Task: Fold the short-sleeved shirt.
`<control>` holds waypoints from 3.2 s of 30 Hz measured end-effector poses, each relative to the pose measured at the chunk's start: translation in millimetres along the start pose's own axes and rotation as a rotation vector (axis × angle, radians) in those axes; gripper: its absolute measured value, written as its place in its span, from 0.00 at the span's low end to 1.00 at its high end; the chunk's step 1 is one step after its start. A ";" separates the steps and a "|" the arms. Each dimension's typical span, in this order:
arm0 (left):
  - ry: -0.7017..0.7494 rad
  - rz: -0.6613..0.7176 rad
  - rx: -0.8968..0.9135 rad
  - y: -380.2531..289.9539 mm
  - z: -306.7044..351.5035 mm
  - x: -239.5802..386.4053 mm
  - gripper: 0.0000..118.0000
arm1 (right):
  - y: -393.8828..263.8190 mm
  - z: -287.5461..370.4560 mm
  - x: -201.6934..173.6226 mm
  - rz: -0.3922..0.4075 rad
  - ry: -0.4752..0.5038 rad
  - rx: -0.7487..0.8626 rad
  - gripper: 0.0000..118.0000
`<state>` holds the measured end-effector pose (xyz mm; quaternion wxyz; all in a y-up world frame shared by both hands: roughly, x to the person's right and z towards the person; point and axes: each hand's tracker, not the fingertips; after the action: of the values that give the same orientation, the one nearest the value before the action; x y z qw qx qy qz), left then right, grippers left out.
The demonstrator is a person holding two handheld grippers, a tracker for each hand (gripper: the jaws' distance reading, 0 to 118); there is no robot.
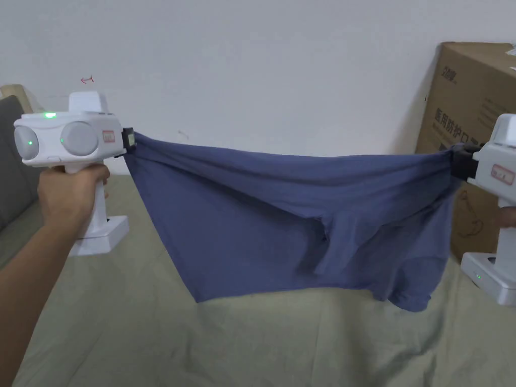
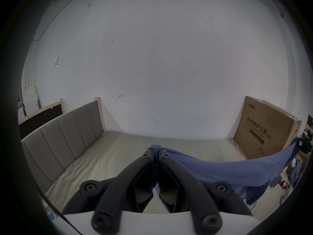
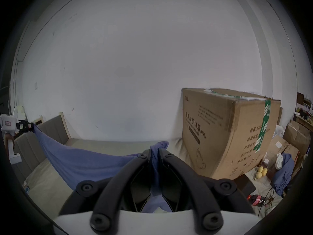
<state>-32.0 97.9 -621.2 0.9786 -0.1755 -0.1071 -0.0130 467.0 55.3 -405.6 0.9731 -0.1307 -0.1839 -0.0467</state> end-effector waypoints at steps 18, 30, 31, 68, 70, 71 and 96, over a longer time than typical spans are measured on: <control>0.016 0.023 -0.306 -235.0 59.8 -38.7 0.01 | -217.5 70.1 -0.5 -0.070 0.010 -0.309 0.05; 0.028 0.073 -0.397 -346.4 194.2 -74.6 0.01 | -291.1 212.3 16.7 -0.190 0.007 -0.375 0.05; 0.028 0.076 -0.402 -352.7 203.5 -76.4 0.01 | -295.5 220.6 18.4 -0.188 0.001 -0.384 0.05; -0.056 0.098 -0.063 -247.6 262.9 13.4 0.90 | -169.2 273.3 -43.7 0.027 -0.109 -0.062 0.80; -0.079 0.084 0.009 -239.1 265.0 24.3 0.86 | -161.3 277.3 -49.1 0.047 -0.123 -0.015 0.75; -0.080 0.079 0.047 -237.6 267.0 29.0 0.81 | -159.5 279.0 -51.7 0.060 -0.131 0.003 0.68; -0.232 -0.017 -0.341 -221.7 35.4 57.7 0.00 | -166.6 188.9 -50.7 0.105 -0.134 -0.001 0.00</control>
<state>3.2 -97.1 -500.9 0.9156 -0.3381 -0.2168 -0.0189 331.5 -51.4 -215.2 0.9597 -0.1437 -0.2413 0.0129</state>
